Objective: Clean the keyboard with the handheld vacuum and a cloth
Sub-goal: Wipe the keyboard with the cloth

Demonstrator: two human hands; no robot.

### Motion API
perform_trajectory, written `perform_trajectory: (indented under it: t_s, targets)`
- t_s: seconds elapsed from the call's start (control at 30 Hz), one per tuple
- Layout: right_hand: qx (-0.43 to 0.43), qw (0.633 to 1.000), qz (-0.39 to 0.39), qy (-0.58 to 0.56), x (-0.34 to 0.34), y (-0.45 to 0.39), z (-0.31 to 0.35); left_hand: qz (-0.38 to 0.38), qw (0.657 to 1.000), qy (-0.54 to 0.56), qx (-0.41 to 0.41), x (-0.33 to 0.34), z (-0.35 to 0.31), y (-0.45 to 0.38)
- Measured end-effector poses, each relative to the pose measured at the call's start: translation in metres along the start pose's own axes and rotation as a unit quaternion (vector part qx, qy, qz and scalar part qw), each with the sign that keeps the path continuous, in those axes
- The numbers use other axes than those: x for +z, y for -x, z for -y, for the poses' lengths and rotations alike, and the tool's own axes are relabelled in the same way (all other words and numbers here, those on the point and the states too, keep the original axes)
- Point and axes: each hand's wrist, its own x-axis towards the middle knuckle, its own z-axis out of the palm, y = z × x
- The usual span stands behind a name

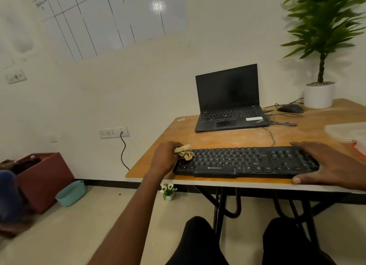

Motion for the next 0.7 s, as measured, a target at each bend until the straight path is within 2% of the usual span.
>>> perform_trajectory:
  t_s: [0.2, 0.37, 0.5, 0.7]
  targets:
    - [-0.003, 1.0, -0.003, -0.004, -0.001, 0.001, 0.001, 0.024, 0.998, 0.004, 0.05, 0.024, -0.051, -0.016]
    - [-0.008, 1.0, -0.008, -0.007, 0.002, 0.0, 0.0, 0.019, 0.999, -0.045, -0.006, 0.004, -0.023, -0.023]
    - [-0.007, 1.0, -0.01, -0.007, 0.002, -0.001, 0.0, 0.024, 0.999, -0.041, -0.025, -0.008, -0.001, -0.018]
    - [-0.014, 1.0, -0.003, -0.001, 0.001, -0.001, -0.002, 0.032, 0.999, -0.006, -0.001, 0.016, -0.035, -0.029]
